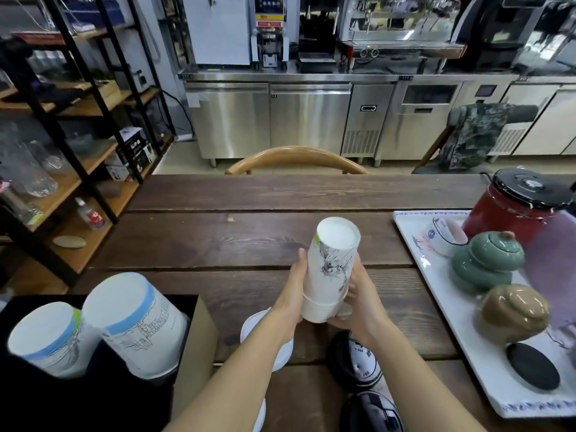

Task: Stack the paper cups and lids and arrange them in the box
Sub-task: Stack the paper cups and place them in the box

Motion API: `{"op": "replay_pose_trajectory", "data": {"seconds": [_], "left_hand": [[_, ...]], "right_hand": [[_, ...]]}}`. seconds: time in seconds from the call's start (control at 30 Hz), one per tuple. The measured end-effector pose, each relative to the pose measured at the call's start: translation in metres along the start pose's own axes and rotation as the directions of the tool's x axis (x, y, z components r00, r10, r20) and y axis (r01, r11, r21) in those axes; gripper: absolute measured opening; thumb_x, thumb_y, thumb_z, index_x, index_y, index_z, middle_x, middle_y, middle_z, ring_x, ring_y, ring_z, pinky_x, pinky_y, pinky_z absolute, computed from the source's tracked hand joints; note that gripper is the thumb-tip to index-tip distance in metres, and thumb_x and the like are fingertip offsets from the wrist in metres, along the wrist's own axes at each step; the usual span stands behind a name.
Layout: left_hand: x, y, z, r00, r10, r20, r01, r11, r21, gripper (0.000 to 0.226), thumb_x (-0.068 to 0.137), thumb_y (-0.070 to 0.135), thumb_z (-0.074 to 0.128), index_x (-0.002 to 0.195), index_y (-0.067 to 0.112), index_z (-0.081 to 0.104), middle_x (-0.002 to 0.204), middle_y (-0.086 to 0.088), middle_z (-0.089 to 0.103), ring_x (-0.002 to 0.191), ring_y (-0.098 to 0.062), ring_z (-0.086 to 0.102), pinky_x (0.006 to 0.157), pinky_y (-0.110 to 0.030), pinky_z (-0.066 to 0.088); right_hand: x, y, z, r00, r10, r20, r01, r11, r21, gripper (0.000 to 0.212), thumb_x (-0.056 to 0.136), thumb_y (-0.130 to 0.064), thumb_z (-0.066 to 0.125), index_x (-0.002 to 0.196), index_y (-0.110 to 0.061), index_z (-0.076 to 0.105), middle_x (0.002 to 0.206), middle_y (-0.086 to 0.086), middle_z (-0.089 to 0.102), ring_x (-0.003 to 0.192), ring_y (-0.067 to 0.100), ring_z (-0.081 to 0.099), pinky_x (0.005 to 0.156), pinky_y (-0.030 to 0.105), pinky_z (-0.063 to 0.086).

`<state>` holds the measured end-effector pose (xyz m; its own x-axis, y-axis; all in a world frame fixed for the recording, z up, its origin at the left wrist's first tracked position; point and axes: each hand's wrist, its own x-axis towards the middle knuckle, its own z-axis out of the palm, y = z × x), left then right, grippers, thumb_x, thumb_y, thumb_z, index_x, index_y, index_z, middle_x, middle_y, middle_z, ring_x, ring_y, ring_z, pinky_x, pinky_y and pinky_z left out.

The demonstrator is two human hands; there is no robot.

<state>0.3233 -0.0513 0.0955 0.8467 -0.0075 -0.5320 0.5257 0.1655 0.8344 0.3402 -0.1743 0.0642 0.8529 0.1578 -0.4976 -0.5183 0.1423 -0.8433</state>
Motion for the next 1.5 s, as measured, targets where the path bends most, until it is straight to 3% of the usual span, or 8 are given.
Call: {"op": "replay_pose_trajectory", "data": {"seconds": [0.23,0.37,0.63,0.8,1.07,1.2,1.37,1.5], "left_hand": [[-0.038,0.033,-0.013,0.957,0.273,-0.1,-0.262,0.959,0.11,0.031,0.087,0.062,0.037,0.105,0.042,0.051,0.122,0.009,0.055,0.114,-0.014,0.05,0.105,-0.046,0.038],[-0.067,0.052,-0.034,0.906,0.382,-0.18,-0.363,0.922,0.133,0.036,0.063,0.081,0.037,0.086,0.058,0.054,0.122,0.009,0.056,0.12,-0.018,0.047,0.105,-0.051,0.036],[-0.165,0.103,-0.098,0.822,0.531,-0.205,-0.5,0.846,0.184,0.038,0.06,0.084,0.035,0.081,0.061,0.055,0.125,0.011,0.057,0.125,-0.02,0.045,0.104,-0.053,0.035],[-0.219,0.114,-0.156,0.772,0.585,-0.247,-0.56,0.811,0.17,0.034,0.082,0.07,0.037,0.084,0.043,0.058,0.101,0.022,0.06,0.104,-0.005,0.055,0.099,-0.046,0.042],[-0.257,0.096,-0.246,0.823,0.454,-0.342,-0.454,0.887,0.084,0.045,0.086,0.064,0.04,0.108,0.032,0.061,0.104,0.008,0.064,0.089,-0.011,0.058,0.081,-0.034,0.049],[-0.253,0.076,-0.266,0.874,0.338,-0.35,-0.359,0.933,0.003,0.048,0.09,0.061,0.034,0.122,0.031,0.054,0.134,-0.003,0.055,0.113,-0.022,0.053,0.099,-0.042,0.042],[-0.239,0.061,-0.282,0.901,0.294,-0.318,-0.32,0.947,-0.032,0.053,0.089,0.062,0.034,0.124,0.029,0.055,0.135,0.0,0.056,0.122,-0.022,0.05,0.103,-0.045,0.039],[-0.221,0.054,-0.292,0.916,0.259,-0.306,-0.285,0.957,-0.046,0.047,0.094,0.055,0.03,0.121,0.026,0.054,0.129,0.0,0.057,0.123,-0.024,0.049,0.1,-0.043,0.038]], "right_hand": [[-0.045,-0.053,0.036,0.978,-0.187,-0.094,0.186,0.982,-0.02,0.044,0.087,-0.067,0.032,0.093,-0.036,0.064,0.094,-0.007,0.063,0.086,0.012,0.057,0.07,0.036,0.048],[-0.071,-0.072,0.068,0.967,-0.248,-0.059,0.247,0.969,-0.026,0.048,0.086,-0.068,0.032,0.097,-0.035,0.065,0.092,-0.007,0.064,0.085,0.014,0.058,0.067,0.033,0.046],[-0.142,-0.103,0.151,0.953,-0.292,0.08,0.294,0.956,-0.01,0.067,0.077,-0.078,0.037,0.111,-0.03,0.067,0.115,-0.001,0.066,0.103,0.023,0.059,0.08,0.041,0.049],[-0.176,-0.1,0.217,0.944,-0.291,0.152,0.298,0.955,-0.02,0.064,0.081,-0.074,0.036,0.116,-0.029,0.064,0.113,-0.005,0.065,0.103,0.018,0.057,0.09,0.046,0.047],[-0.192,-0.057,0.306,0.97,-0.121,0.211,0.14,0.987,-0.077,0.062,0.081,-0.074,0.038,0.117,-0.029,0.062,0.108,-0.004,0.062,0.096,0.019,0.058,0.081,0.041,0.052],[-0.186,-0.033,0.325,0.985,-0.047,0.165,0.065,0.993,-0.102,0.063,0.081,-0.071,0.043,0.121,-0.024,0.058,0.105,-0.003,0.061,0.103,0.021,0.057,0.09,0.047,0.05],[-0.172,-0.01,0.335,0.99,-0.034,0.135,0.051,0.991,-0.121,0.063,0.083,-0.07,0.041,0.127,-0.027,0.054,0.133,0.001,0.055,0.12,0.023,0.049,0.097,0.05,0.046],[-0.159,0.0,0.338,0.994,-0.042,0.104,0.058,0.987,-0.153,0.06,0.083,-0.071,0.039,0.121,-0.03,0.059,0.131,-0.001,0.057,0.118,0.023,0.051,0.093,0.048,0.049]]}}
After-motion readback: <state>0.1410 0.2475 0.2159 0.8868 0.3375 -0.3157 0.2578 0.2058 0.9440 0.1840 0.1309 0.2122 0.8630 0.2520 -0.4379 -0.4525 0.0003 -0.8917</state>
